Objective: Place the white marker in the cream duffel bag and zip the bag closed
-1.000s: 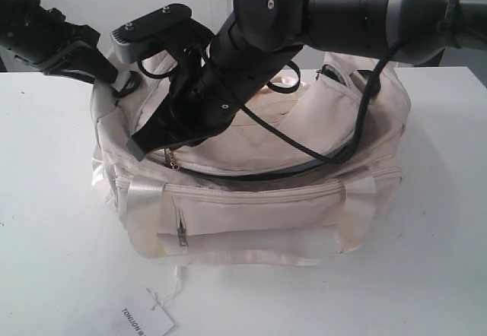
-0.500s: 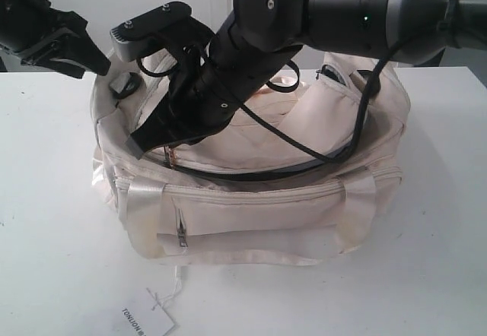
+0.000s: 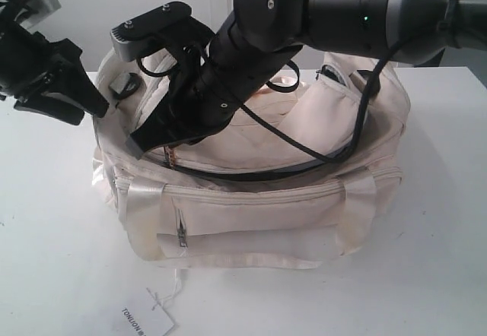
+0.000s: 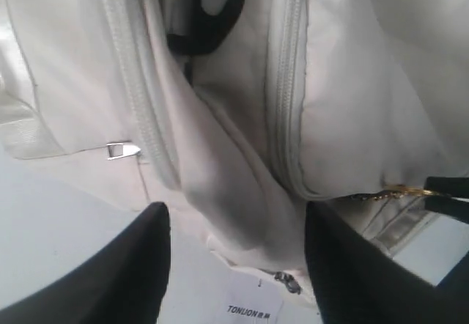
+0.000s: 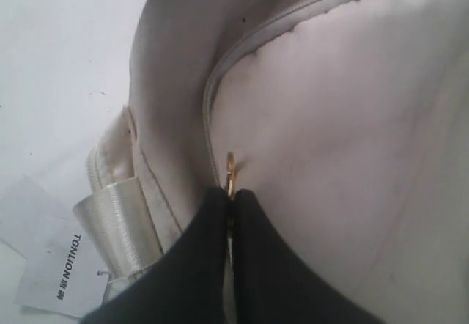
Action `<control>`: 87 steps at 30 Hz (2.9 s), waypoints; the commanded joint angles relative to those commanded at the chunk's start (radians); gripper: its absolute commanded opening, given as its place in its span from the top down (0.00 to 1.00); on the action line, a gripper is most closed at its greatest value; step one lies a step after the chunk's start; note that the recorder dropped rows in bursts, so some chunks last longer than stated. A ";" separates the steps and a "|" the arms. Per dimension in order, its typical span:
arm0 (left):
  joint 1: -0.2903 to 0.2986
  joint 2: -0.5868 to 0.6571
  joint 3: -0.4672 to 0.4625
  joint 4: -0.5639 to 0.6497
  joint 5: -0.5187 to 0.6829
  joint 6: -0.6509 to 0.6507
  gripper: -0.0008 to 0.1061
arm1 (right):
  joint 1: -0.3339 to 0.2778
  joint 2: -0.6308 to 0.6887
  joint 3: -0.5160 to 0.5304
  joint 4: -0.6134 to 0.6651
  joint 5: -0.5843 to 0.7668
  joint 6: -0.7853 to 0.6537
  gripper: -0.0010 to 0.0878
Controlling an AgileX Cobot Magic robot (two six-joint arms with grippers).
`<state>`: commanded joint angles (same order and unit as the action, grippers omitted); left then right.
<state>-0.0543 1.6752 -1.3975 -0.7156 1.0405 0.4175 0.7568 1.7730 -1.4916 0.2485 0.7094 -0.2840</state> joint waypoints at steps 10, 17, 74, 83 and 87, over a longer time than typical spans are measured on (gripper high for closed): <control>0.000 0.000 0.101 -0.009 -0.102 0.012 0.44 | 0.000 0.000 0.000 0.000 0.000 0.000 0.99; 0.000 0.002 0.169 -0.069 -0.140 0.082 0.65 | 0.000 0.000 0.000 0.000 0.000 0.000 0.99; 0.000 0.013 0.232 -0.113 -0.202 0.212 0.99 | 0.000 -0.039 0.000 -0.129 0.332 0.000 0.99; 0.000 0.013 0.232 -0.038 -0.222 0.212 0.99 | 0.000 -0.086 0.000 -0.220 0.343 0.030 0.99; 0.000 0.013 0.232 -0.038 -0.229 0.212 0.99 | 0.000 -0.098 0.000 -0.248 0.353 0.041 0.99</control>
<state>-0.0543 1.6877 -1.1654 -0.7537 0.8119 0.6294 0.7568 1.6753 -1.4916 0.0000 1.0628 -0.2426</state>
